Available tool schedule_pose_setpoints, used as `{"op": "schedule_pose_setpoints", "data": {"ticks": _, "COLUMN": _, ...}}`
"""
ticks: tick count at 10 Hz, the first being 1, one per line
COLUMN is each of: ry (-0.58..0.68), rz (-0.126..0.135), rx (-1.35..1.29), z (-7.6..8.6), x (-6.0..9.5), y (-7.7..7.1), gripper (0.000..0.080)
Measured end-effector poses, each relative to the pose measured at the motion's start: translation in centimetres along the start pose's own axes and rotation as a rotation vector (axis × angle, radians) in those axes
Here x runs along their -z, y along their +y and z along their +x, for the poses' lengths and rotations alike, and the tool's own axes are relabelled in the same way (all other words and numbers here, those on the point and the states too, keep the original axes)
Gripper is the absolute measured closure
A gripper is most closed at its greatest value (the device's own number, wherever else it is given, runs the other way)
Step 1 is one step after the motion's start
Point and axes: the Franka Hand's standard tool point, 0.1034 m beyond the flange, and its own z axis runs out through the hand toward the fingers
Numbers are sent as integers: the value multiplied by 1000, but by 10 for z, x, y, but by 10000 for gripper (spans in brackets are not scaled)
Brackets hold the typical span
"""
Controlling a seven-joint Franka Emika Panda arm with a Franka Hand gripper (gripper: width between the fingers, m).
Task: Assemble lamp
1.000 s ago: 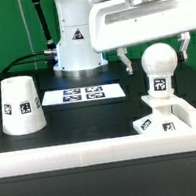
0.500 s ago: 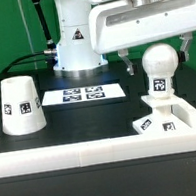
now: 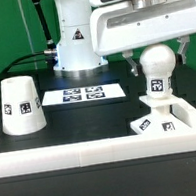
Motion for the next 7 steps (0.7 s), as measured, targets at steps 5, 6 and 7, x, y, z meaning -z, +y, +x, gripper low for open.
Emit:
{"op": "schedule_pose_setpoints", "data": {"ticks": 5, "ry": 3, "rz": 3, "rx": -463, "z": -1, "x": -1, "y": -2, "gripper": 223}}
{"op": "schedule_pose_setpoints", "data": {"ticks": 6, "ry": 2, "rz": 4, "rx": -547, "z": -1, "x": -1, "y": -2, "gripper": 222}}
{"op": "schedule_pose_setpoints", "data": {"ticks": 7, "ry": 1, "rz": 10, "rx": -659, "z": 0, "x": -1, "y": -1, "gripper": 222}}
